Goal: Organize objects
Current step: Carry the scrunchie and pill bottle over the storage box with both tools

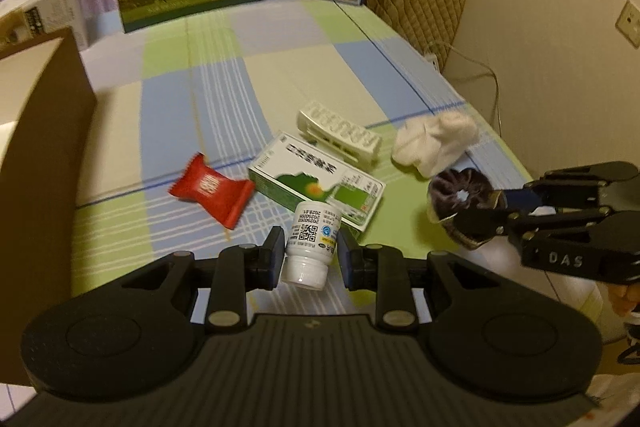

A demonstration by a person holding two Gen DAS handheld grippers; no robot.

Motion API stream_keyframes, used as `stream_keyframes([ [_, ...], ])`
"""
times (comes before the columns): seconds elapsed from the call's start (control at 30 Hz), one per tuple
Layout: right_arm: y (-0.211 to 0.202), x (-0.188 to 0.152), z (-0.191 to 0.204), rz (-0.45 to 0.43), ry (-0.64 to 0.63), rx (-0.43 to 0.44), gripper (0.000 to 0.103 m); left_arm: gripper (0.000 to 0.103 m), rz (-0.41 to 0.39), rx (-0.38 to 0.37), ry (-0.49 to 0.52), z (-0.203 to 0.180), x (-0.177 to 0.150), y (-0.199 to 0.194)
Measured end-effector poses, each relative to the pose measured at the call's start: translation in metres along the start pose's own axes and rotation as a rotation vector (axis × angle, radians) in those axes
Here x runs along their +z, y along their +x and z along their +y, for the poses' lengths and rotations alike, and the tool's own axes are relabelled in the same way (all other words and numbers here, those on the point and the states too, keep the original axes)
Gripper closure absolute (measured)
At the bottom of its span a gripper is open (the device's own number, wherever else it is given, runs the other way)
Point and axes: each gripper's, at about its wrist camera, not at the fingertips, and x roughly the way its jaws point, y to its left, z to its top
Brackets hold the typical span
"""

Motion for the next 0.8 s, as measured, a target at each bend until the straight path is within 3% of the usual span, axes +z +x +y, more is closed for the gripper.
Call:
stream_keyframes([
  [0.47, 0.012, 0.032, 0.064, -0.046, -0.116, 0.101, 0.082, 0.079, -0.109, 0.059, -0.062, 0.039, -0.004, -0.057],
  [0.8, 0.024, 0.06, 0.131, -0.078, -0.199, 0.219, 0.082, 0.079, -0.189, 0.13, -0.124, 0.082, -0.012, -0.107],
])
